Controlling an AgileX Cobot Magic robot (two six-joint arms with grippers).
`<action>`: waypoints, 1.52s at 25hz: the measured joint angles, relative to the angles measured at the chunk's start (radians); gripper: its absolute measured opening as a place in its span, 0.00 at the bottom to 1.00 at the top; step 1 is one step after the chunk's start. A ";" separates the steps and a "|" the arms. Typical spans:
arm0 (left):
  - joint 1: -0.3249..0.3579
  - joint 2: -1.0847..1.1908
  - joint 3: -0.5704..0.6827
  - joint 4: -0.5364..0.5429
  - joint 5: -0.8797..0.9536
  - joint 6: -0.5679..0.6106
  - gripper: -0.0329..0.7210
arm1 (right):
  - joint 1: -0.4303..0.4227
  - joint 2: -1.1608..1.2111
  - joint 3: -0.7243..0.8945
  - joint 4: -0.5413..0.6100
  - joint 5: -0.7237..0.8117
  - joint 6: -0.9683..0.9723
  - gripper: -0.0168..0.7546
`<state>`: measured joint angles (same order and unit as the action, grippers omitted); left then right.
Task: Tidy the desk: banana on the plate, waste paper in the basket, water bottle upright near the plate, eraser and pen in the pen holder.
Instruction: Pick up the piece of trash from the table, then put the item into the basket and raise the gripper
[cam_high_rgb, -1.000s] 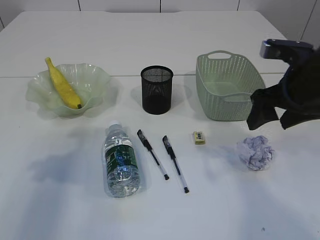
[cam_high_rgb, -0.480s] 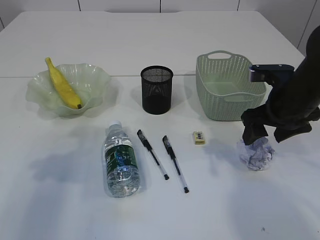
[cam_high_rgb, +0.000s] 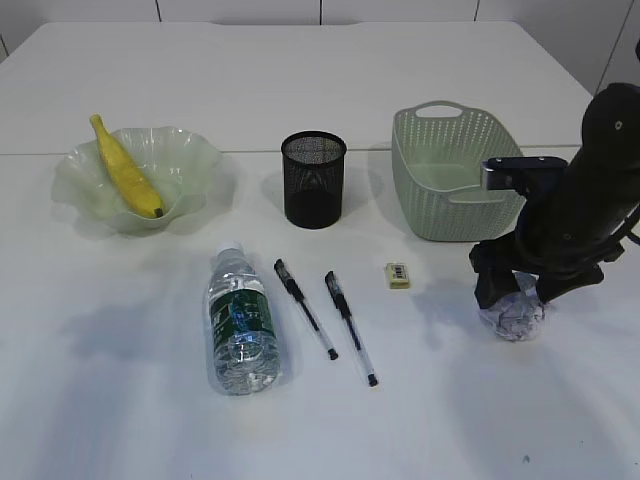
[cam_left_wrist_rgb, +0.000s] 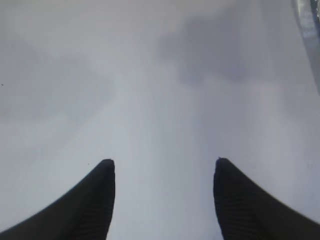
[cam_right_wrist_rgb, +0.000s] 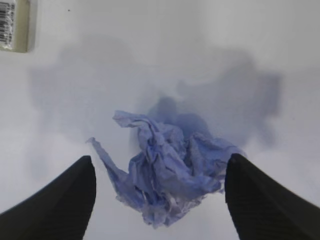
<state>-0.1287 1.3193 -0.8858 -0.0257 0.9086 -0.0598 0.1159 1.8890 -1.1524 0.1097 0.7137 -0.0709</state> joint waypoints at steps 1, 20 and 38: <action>0.000 0.000 0.000 0.000 -0.007 0.000 0.62 | 0.000 0.004 0.000 0.000 0.000 0.000 0.79; 0.000 0.000 0.000 0.000 -0.013 0.000 0.61 | 0.000 0.033 -0.007 0.001 0.047 0.000 0.18; 0.000 0.000 0.000 -0.006 -0.010 0.000 0.61 | 0.000 -0.133 -0.368 0.009 0.080 0.060 0.17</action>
<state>-0.1287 1.3193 -0.8858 -0.0318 0.8989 -0.0598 0.1159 1.7562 -1.5206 0.1184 0.7941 -0.0110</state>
